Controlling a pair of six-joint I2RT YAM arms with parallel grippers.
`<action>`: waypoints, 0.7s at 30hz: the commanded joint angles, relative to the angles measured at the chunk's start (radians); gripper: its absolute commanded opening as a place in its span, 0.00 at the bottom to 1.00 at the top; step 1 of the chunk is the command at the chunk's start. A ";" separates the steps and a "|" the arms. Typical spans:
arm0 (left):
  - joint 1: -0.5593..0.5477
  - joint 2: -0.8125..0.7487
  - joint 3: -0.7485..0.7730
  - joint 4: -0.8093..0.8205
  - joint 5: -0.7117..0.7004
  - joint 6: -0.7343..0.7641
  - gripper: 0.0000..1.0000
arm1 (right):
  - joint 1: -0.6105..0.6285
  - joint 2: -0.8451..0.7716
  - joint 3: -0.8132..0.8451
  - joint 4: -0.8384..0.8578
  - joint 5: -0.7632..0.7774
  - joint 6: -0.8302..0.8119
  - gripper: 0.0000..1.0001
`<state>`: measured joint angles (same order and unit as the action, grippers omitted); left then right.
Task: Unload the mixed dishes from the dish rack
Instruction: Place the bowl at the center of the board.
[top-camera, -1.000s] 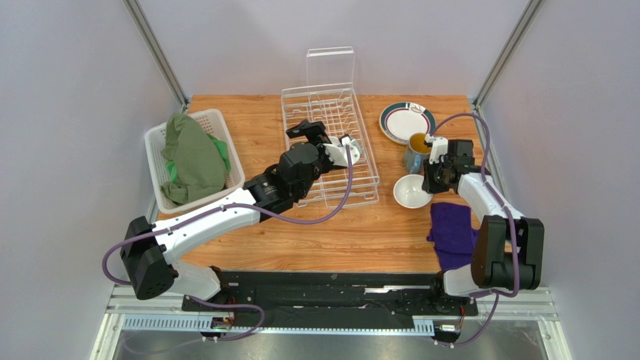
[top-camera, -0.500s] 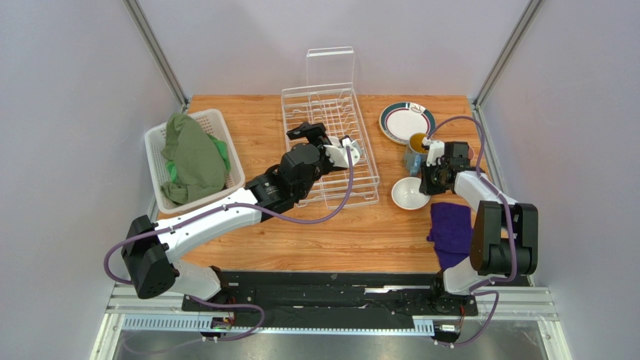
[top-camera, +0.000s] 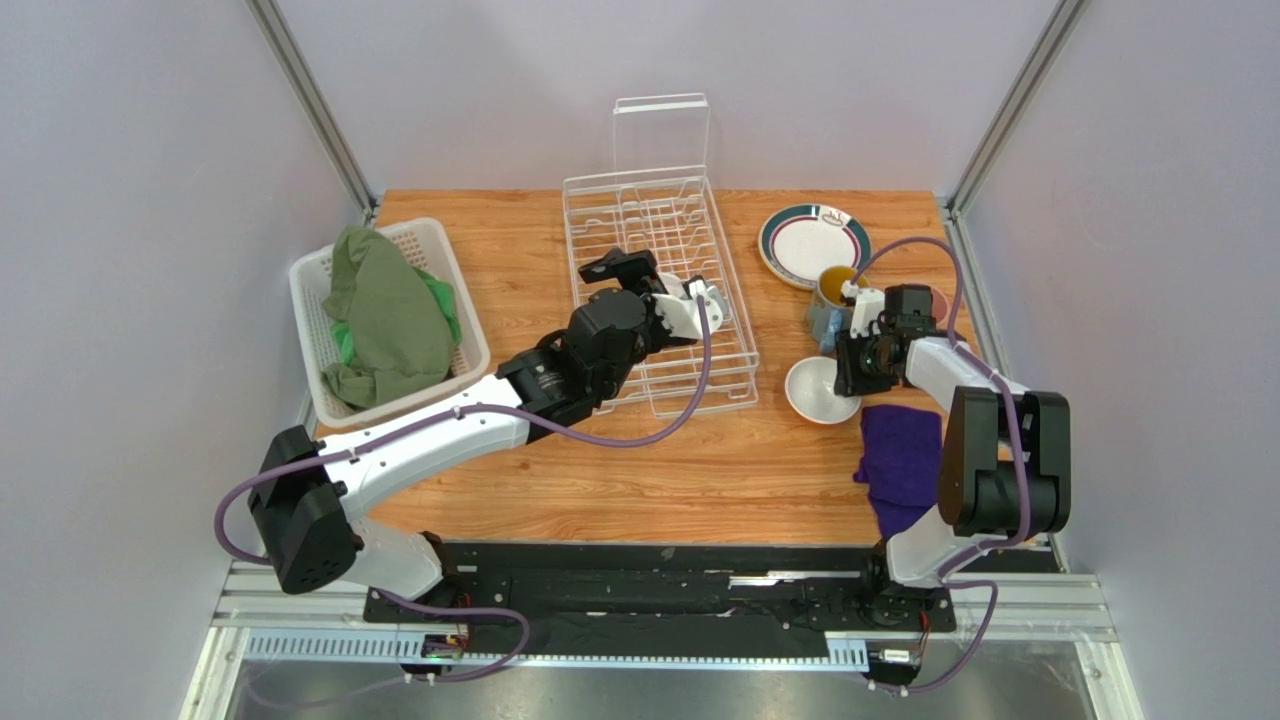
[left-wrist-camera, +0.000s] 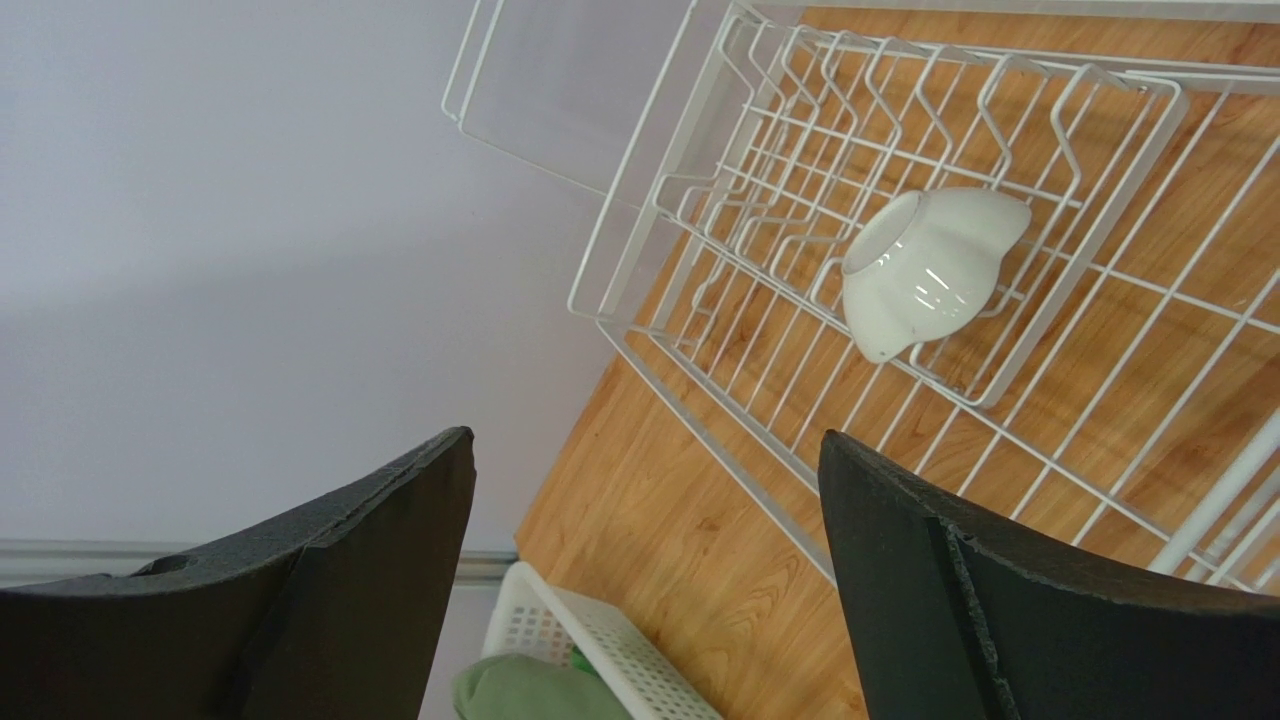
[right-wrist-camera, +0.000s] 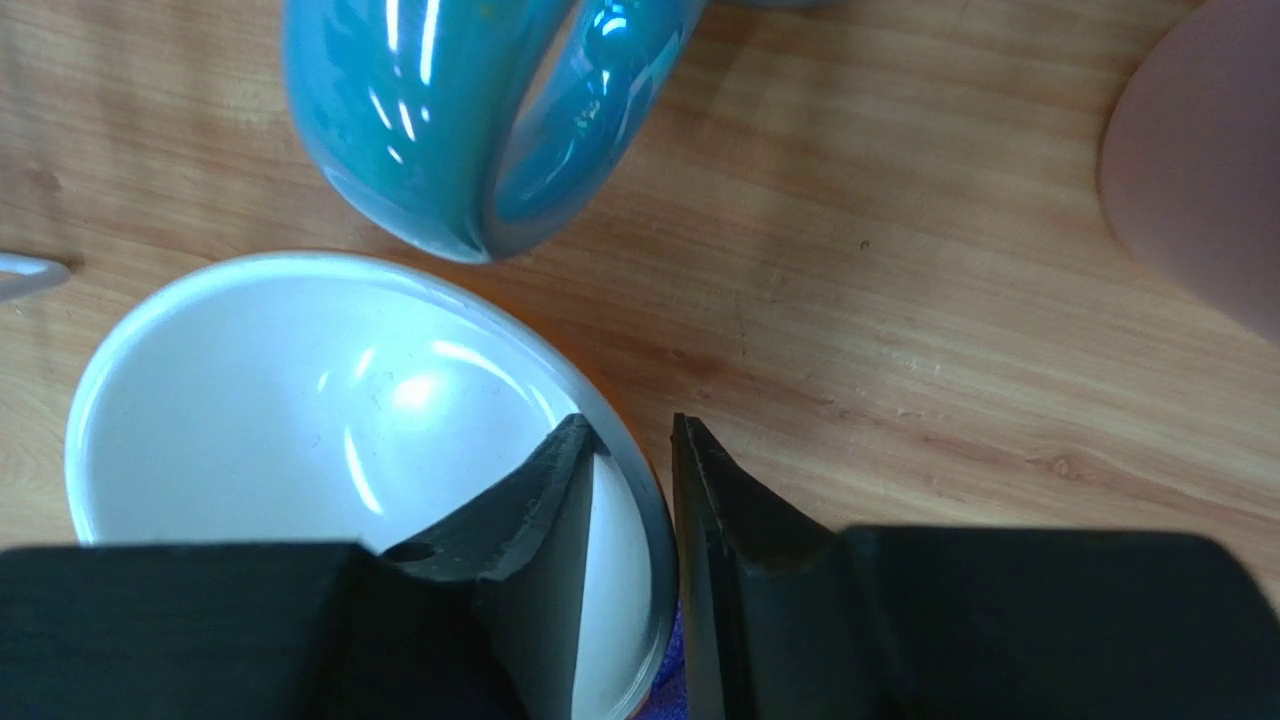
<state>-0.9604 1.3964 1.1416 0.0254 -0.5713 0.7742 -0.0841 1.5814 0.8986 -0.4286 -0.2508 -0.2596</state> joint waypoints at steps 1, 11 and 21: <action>0.003 0.006 -0.002 0.019 0.011 -0.018 0.92 | -0.005 -0.006 0.031 -0.025 0.018 -0.010 0.32; 0.022 0.059 0.036 -0.019 0.051 -0.042 0.92 | -0.005 -0.069 0.049 -0.062 0.036 0.006 0.57; 0.104 0.211 0.202 -0.196 0.227 -0.029 0.96 | -0.005 -0.196 0.126 -0.130 -0.018 0.043 0.63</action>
<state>-0.8825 1.5692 1.2762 -0.1234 -0.4362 0.7319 -0.0841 1.4620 0.9581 -0.5377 -0.2359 -0.2420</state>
